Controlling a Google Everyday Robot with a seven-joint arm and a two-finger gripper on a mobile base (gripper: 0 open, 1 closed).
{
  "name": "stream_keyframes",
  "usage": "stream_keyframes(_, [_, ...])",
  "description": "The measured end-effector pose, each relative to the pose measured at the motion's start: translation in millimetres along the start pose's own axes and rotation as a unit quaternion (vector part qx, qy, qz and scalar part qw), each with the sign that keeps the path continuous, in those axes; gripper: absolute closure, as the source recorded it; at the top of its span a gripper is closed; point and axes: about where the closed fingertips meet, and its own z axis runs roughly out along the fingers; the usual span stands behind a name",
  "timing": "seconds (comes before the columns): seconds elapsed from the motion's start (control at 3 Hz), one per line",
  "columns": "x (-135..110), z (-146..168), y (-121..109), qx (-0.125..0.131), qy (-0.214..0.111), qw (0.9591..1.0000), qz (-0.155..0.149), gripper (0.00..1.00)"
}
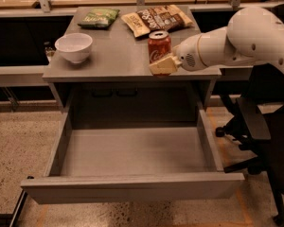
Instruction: Place coke can into top drawer
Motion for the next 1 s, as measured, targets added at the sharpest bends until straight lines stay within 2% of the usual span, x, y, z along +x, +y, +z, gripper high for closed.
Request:
stream_keyframes(0.33, [25.7, -16.7, 38.9, -0.007, 0.031, 0.9986, 0.042, 1.0])
stream_keyframes(0.67, [31.1, -14.1, 44.2, -0.01, 0.038, 0.9983, 0.044, 1.0])
stream_keyframes(1.0, [30.8, -9.5, 43.0, -0.014, 0.052, 0.9982, 0.028, 1.0])
